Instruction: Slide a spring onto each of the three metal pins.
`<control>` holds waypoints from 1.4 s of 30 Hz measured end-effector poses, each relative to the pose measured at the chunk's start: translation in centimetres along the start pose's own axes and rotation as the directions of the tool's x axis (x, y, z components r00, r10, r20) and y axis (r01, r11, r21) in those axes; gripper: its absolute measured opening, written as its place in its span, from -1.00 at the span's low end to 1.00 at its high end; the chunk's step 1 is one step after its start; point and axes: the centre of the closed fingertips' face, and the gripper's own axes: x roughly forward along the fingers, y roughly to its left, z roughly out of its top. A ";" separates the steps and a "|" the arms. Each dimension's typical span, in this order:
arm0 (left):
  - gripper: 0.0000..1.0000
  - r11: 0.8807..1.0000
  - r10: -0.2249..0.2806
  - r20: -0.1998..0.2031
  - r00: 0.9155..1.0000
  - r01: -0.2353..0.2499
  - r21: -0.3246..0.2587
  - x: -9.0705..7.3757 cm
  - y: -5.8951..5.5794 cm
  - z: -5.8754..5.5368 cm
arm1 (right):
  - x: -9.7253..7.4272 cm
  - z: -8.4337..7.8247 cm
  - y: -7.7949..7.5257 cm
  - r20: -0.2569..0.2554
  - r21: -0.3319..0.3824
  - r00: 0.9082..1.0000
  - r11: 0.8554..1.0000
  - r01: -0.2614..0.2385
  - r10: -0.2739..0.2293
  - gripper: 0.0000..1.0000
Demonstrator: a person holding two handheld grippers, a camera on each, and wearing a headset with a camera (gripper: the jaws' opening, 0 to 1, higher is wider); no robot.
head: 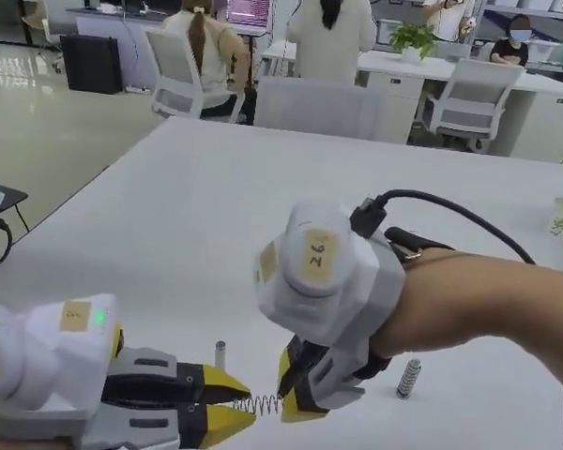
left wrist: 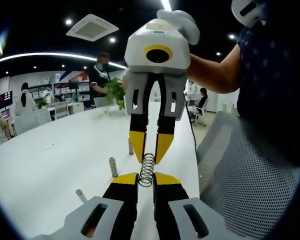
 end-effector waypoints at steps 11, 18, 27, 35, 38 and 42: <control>-0.95 1.000 -0.002 -0.014 1.000 0.002 0.014 0.1 -0.1 -0.2 | -1.6 1.4 0.0 0.031 -0.006 0.999 1.000 0.030 -0.030 -0.84; -0.95 1.000 0.000 -0.020 1.000 0.001 0.021 0.3 0.1 -0.3 | -2.0 2.1 0.0 0.031 -0.023 0.999 0.999 0.039 -0.038 -0.84; -0.95 1.000 0.002 -0.017 1.000 -0.002 0.016 0.4 0.3 -0.3 | -2.4 3.4 0.1 0.057 -0.042 0.998 0.998 0.041 -0.039 -0.85; -0.95 1.000 0.009 -0.003 1.000 -0.009 0.018 0.3 0.5 0.0 | -2.7 4.3 0.0 0.071 -0.063 0.996 0.996 0.060 -0.056 -0.85; -0.96 1.000 0.009 0.000 1.000 -0.009 0.018 0.2 0.6 0.1 | -2.8 4.6 -0.1 0.077 -0.068 0.995 0.996 0.065 -0.060 -0.85; -0.96 1.000 0.012 0.006 1.000 -0.012 0.021 0.2 0.6 0.2 | -2.9 4.9 -0.1 0.088 -0.074 0.994 0.995 0.072 -0.065 -0.85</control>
